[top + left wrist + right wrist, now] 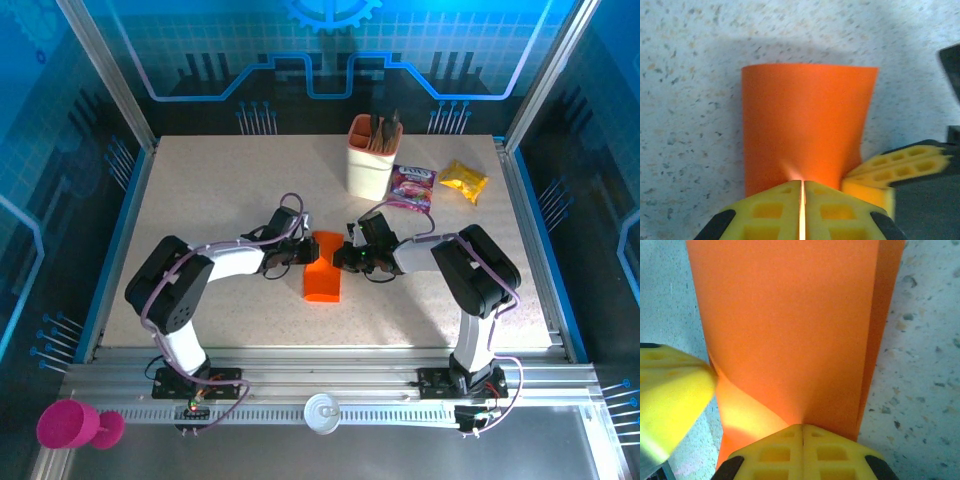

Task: Fold a paper plane with a square sheet of paper (pick it up from the middle)

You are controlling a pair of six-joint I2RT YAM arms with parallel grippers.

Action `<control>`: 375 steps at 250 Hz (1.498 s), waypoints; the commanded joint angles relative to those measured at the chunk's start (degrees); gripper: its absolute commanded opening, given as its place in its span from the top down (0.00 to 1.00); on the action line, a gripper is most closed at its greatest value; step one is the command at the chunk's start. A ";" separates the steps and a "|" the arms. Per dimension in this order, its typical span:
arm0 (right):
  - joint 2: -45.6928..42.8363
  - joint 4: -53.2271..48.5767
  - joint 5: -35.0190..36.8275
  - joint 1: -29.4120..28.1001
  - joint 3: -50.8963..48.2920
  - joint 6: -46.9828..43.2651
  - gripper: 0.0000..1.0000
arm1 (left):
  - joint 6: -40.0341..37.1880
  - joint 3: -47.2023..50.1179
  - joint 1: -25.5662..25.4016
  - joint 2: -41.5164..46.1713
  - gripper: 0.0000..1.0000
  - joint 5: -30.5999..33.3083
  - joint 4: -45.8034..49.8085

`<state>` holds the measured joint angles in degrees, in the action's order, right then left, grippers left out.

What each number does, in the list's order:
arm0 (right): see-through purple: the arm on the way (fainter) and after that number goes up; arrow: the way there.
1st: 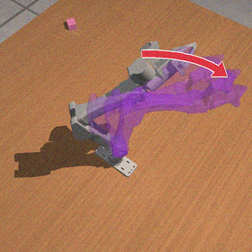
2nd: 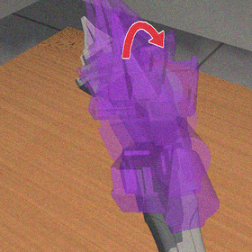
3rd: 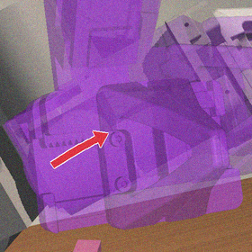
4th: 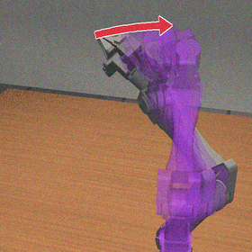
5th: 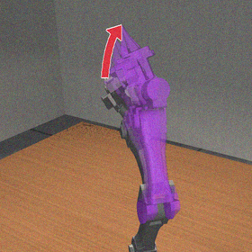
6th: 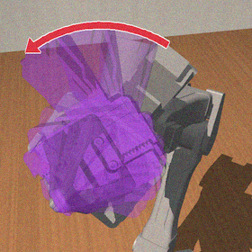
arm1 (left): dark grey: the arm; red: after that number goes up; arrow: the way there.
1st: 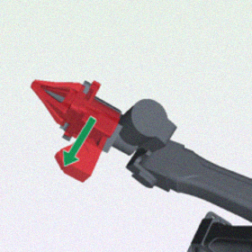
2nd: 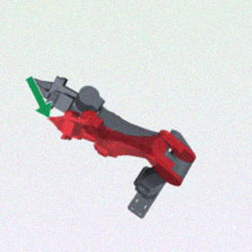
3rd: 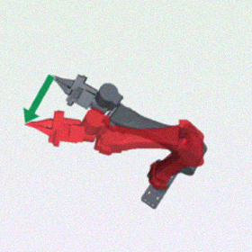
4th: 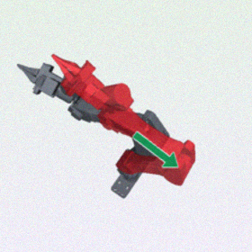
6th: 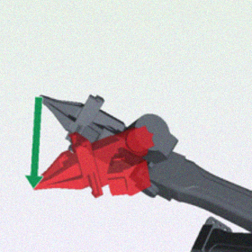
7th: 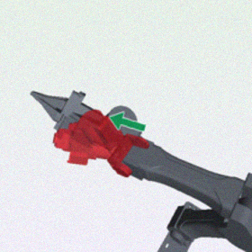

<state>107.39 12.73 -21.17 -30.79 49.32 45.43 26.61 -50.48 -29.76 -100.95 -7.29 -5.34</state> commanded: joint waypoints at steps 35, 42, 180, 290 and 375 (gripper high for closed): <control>4.05 -1.92 -0.11 -0.68 -1.82 -0.72 1.00 | -0.01 3.34 0.13 -3.29 0.90 1.62 -3.24; 4.10 -1.92 -0.17 -0.68 -1.83 -0.74 1.00 | 0.10 3.58 0.17 -3.29 0.90 1.66 -3.32; 4.33 -2.71 -0.01 -0.42 -1.95 -1.66 1.00 | -1.14 -5.19 1.46 0.66 0.90 -0.25 2.72; 4.57 -3.32 -0.11 -0.13 -1.89 -2.19 1.00 | -0.28 -1.92 2.44 -7.65 0.92 2.71 -2.56; 4.97 -3.14 -0.06 0.11 -1.99 -2.36 1.00 | -0.30 -4.97 2.51 -1.52 0.91 0.83 0.59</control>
<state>107.92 13.56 -22.87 -30.20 49.17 44.53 26.87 -53.60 -27.79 -106.54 -6.02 -7.51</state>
